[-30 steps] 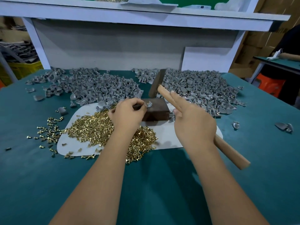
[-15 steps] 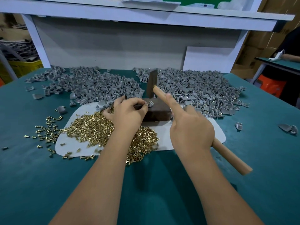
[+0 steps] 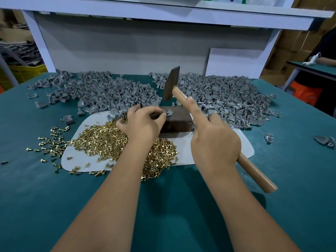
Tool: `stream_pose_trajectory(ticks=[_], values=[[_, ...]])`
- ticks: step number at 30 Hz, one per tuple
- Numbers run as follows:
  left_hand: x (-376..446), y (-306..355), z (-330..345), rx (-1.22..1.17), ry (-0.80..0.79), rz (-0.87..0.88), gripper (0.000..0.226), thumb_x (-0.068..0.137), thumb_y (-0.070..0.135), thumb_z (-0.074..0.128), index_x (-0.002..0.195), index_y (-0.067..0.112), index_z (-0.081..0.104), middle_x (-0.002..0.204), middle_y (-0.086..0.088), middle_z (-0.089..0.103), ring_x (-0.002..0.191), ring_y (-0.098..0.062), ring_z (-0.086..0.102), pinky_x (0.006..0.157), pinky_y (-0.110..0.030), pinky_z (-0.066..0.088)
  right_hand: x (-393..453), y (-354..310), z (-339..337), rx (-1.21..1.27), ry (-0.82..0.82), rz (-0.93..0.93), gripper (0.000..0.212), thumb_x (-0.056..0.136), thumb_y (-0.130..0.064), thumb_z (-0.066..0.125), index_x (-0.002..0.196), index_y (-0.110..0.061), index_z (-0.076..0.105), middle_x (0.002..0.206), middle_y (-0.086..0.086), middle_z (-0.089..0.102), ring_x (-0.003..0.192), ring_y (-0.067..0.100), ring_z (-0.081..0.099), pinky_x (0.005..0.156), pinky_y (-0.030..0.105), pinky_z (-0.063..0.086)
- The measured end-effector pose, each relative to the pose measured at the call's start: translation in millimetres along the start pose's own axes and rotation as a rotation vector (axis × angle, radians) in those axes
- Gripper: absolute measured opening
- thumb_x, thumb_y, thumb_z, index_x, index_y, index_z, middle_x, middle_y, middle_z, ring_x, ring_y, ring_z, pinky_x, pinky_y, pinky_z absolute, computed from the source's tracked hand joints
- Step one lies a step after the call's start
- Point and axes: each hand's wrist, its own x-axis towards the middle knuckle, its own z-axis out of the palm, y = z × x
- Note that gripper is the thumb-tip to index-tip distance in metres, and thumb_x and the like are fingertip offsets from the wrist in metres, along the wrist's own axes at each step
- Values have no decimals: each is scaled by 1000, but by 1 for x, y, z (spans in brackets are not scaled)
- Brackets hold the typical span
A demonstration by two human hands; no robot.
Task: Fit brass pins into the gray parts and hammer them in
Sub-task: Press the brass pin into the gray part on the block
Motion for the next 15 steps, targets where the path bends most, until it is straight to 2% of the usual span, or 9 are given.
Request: stream_pose_trajectory(ticks=[2,3,5,6,8,9,12,13,15], values=[[0,-1,1,0,-4,32,11,84,48,70,74,46,64,124,12,62,138,-10,32,105,-48,10,-2,1,1,38,106,-10,74,71,4,72,135,-27,53,63,9,48,50,19,31,46,25,22],[1,-2,1,3,-8,35,10,84,49,69,76,46,64,123,13,62,138,-10,31,104,-47,10,-2,2,1,30,106,-23,73,72,4,72,135,-27,53,64,8,48,50,19,31,46,25,22],[0,-2,1,2,-2,13,11,83,49,70,75,46,64,117,20,55,139,-8,29,104,-46,8,-1,2,0,-37,-21,-31,73,77,-1,67,139,-33,47,69,8,53,55,19,32,47,26,22],[0,-1,1,-16,0,6,12,82,48,71,73,46,64,110,25,48,138,-7,28,104,-45,8,-1,1,1,-85,-106,-24,72,82,-4,63,142,-37,40,76,7,56,58,20,33,48,28,22],[-1,-1,1,-59,-7,12,15,82,46,73,70,47,63,99,30,39,136,-8,28,104,-44,8,-1,3,4,-106,-173,17,71,89,-10,54,145,-44,26,85,5,56,62,20,35,48,28,21],[-1,-1,1,-60,-10,13,16,82,46,73,69,47,63,100,30,41,136,-8,28,105,-44,8,0,4,4,-97,-159,35,71,89,-10,55,145,-44,27,81,4,53,61,20,35,47,28,19],[1,-1,2,-14,-2,12,15,83,46,72,71,46,63,117,17,60,138,-9,30,106,-48,9,0,2,-1,-41,-25,32,74,76,0,69,139,-32,47,66,7,44,51,20,31,46,23,13],[2,-1,2,-9,-1,14,15,83,46,72,71,46,63,118,14,61,138,-9,30,106,-49,9,0,1,-2,-48,-7,15,74,74,0,70,138,-31,49,66,8,46,51,20,31,46,23,14],[1,-1,1,-19,-13,7,16,83,48,71,70,47,62,119,15,59,138,-9,29,105,-47,7,-1,0,0,-125,-100,-19,74,81,-5,64,143,-37,39,75,7,54,57,20,32,46,26,15]])
